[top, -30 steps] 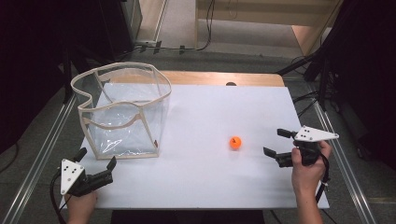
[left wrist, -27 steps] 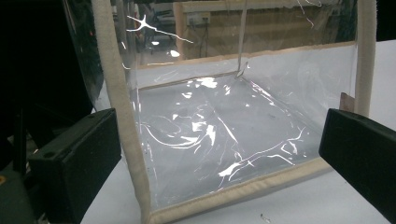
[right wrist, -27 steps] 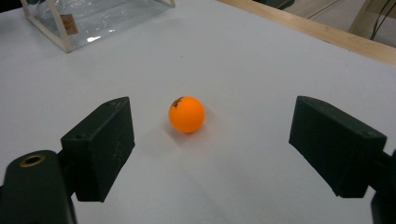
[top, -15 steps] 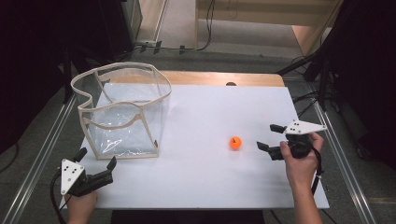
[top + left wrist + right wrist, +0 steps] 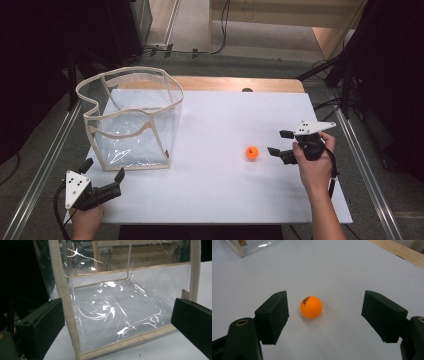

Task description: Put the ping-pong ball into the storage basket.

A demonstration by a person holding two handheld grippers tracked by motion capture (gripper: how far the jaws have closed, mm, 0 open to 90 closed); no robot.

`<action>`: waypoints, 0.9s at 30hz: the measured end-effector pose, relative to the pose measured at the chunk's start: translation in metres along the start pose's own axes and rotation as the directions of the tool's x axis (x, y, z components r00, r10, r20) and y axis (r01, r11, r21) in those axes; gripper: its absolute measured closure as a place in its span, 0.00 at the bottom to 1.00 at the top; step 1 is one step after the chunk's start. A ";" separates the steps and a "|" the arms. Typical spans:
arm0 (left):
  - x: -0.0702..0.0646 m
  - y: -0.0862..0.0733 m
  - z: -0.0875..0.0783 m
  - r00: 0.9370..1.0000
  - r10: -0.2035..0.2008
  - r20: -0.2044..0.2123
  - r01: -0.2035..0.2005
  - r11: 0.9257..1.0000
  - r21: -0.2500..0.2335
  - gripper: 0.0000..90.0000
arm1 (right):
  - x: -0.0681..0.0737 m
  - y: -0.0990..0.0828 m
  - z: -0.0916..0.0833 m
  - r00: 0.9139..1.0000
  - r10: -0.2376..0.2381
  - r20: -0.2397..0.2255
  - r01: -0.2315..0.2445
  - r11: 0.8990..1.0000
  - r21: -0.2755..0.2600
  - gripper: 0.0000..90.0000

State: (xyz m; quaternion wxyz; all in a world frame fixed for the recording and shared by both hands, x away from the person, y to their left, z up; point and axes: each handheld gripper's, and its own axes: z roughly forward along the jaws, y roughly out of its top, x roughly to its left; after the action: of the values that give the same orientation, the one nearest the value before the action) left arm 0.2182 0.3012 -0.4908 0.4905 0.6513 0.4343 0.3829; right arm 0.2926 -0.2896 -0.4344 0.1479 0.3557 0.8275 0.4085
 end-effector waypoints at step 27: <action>0.000 0.000 0.000 1.000 0.001 0.001 -0.001 1.000 0.000 0.00 | -0.002 0.024 0.037 0.996 -0.049 -0.071 0.062 0.979 0.193 0.33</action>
State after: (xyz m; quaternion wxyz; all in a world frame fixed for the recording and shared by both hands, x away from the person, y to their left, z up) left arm 0.2182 0.3012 -0.4908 0.4904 0.6516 0.4339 0.3829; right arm 0.3251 -0.2602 -0.4385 0.0964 0.3313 0.8776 0.3328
